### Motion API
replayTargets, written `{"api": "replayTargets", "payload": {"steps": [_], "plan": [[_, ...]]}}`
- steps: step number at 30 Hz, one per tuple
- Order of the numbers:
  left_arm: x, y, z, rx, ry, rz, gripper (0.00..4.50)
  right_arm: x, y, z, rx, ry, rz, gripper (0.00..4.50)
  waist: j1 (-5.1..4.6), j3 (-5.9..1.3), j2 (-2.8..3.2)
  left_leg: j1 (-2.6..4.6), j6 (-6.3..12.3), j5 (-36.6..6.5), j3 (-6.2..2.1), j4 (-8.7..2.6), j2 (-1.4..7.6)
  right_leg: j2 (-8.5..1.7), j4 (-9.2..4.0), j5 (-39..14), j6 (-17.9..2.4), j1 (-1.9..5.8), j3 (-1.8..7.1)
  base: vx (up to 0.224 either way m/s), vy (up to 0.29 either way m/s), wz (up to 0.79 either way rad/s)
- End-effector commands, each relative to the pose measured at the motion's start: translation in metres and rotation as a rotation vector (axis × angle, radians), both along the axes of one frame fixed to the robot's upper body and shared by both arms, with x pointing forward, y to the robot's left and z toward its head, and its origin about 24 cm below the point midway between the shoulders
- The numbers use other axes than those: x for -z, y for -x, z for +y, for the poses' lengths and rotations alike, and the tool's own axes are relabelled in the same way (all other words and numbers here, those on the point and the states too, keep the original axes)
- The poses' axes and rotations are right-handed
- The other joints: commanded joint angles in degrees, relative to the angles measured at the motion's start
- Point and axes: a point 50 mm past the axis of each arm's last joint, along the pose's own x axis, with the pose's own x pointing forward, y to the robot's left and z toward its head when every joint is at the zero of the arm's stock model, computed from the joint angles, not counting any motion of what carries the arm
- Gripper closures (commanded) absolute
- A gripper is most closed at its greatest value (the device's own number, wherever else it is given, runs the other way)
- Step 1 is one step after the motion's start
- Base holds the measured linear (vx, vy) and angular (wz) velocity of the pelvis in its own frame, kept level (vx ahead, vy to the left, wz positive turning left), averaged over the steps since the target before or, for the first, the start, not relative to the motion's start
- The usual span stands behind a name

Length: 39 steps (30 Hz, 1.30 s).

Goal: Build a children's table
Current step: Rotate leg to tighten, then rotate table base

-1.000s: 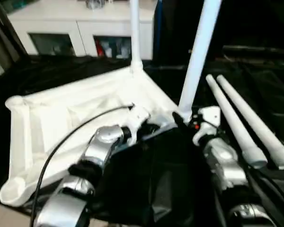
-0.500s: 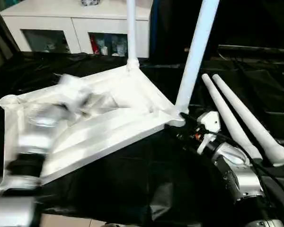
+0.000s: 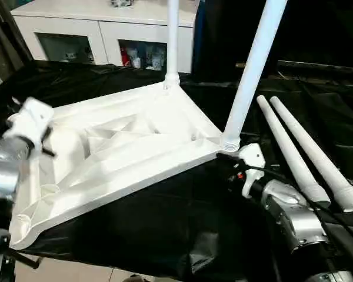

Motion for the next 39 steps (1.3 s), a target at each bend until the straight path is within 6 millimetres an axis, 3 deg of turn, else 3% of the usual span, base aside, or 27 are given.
{"api": "replayTargets", "payload": {"steps": [1, 5, 6, 11, 13, 17, 18, 21, 22, 27, 32, 35, 39], "plan": [[0.004, 0.004, 0.004, 0.021, -0.049, 0.074, 4.41, -0.001, -0.003, 0.002, 0.002, 0.026, 0.013, 2.32, -0.05, -3.84, 0.61, 2.02, 0.01, -11.8, -1.32, -4.26, 2.05, -2.81, -3.36, -3.4, -12.2, 2.19, 2.26, 0.0, 0.0, 0.0], [0.015, 0.006, -0.002, 0.087, -0.014, 0.15, 4.5, 0.004, -0.004, 0.01, 0.0, 0.045, 0.032, 2.61, -0.08, -3.91, 0.52, 1.89, 0.16, -11.2, -1.31, -4.14, 1.92, -2.88, -3.2, -1.9, -12.8, 2.32, 2.25, 0.0, 0.0, 0.0], [0.016, 0.006, -0.003, 0.098, -0.011, 0.16, 4.5, 0.005, -0.004, 0.011, 0.004, 0.049, 0.035, 2.69, -0.07, -3.92, 0.26, 1.85, 0.23, -11.0, -1.31, -4.15, 1.93, -2.88, -3.18, -1.8, -12.8, 2.35, 2.24, 0.0, 0.0, 0.0], [0.031, 0.012, -0.021, 0.267, 0.058, 0.302, 4.5, 0.016, -0.016, 0.026, 0.052, 0.139, 0.077, 3.12, -0.29, -3.96, 0.56, 1.97, -0.64, -10.7, -1.32, -4.22, 1.89, -2.9, -3.01, -1.4, -13.7, 2.3, 2.22, 0.0, 0.0, 0.0], [0.032, 0.013, -0.025, 0.296, 0.079, 0.321, 4.5, 0.016, -0.018, 0.029, 0.055, 0.15, 0.08, 3.34, -0.4, -4.0, 0.87, 1.97, -1.04, -11.1, -1.33, -4.25, 1.92, -3.03, -2.9, -1.6, -14.1, 2.3, 2.21, 0.0, 0.0, 0.0], [0.03, 0.019, -0.042, 0.413, 0.165, 0.385, 4.5, 0.014, -0.028, 0.042, 0.066, 0.158, 0.079, 3.62, -0.79, -3.91, 0.56, 2.07, -1.28, -11.9, -1.25, -4.35, 1.98, -3.04, -2.9, -1.3, -14.6, 2.35, 2.29, 0.0, 0.0, 0.0], [0.029, 0.019, -0.045, 0.43, 0.174, 0.392, 4.5, 0.014, -0.028, 0.043, 0.067, 0.159, 0.078, 3.79, -0.72, -3.89, 0.76, 2.11, -1.46, -12.5, -1.32, -4.42, 2.03, -3.07, -2.92, -2.3, -14.4, 2.38, 2.28, 0.0, 0.0, 0.0], [0.028, 0.023, -0.056, 0.525, 0.219, 0.421, 4.5, 0.013, -0.032, 0.047, 0.071, 0.165, 0.072, 3.93, -0.73, -3.87, 0.64, 2.14, -1.76, -12.1, -1.21, -4.41, 2.0, -3.01, -2.82, -2.2, -14.3, 2.34, 2.34, 0.0, 0.0, 0.0], [0.027, 0.026, -0.063, 0.578, 0.252, 0.437, 4.5, 0.012, -0.034, 0.049, 0.069, 0.167, 0.066, 4.06, -0.77, -3.88, 0.39, 2.18, -1.66, -12.1, -1.14, -4.42, 2.0, -2.96, -2.87, -2.1, -14.3, 2.33, 2.36, 0.0, 0.0, 0.0], [0.017, 0.029, -0.094, 0.789, 0.378, 0.44, 4.5, 0.006, -0.042, 0.056, 0.056, 0.17, 0.044, 4.44, -0.77, -3.86, 0.25, 2.16, -1.59, -11.7, -1.02, -4.35, 1.98, -3.01, -2.77, -2.8, -14.5, 2.36, 2.4, 0.0, 0.0, 0.0], [0.014, 0.028, -0.119, 0.923, 0.422, 0.419, 4.5, 0.003, -0.046, 0.059, 0.05, 0.17, 0.032, 4.44, -0.94, -3.75, -0.03, 1.94, -1.38, -11.3, -0.97, -4.27, 1.9, -3.01, -2.8, -3.1, -14.4, 2.6, 2.49, 0.0, 0.0, 0.0], [0.013, 0.028, -0.13, 0.972, 0.436, 0.424, 4.5, 0.002, -0.047, 0.06, 0.046, 0.169, 0.029, 4.44, -0.95, -3.78, 0.05, 1.97, -1.42, -11.2, -1.01, -4.24, 1.93, -2.95, -2.72, -3.2, -14.2, 2.64, 2.48, 0.0, 0.0, 0.0], [0.017, 0.028, -0.16, 1.078, 0.454, 0.45, 4.5, 0.001, -0.048, 0.059, 0.035, 0.165, 0.023, 4.44, -0.95, -3.83, 0.3, 2.06, -1.65, -11.3, -0.98, -4.17, 1.9, -2.79, -2.69, -2.2, -14.4, 2.68, 2.48, 0.0, 0.0, 0.0]]}}
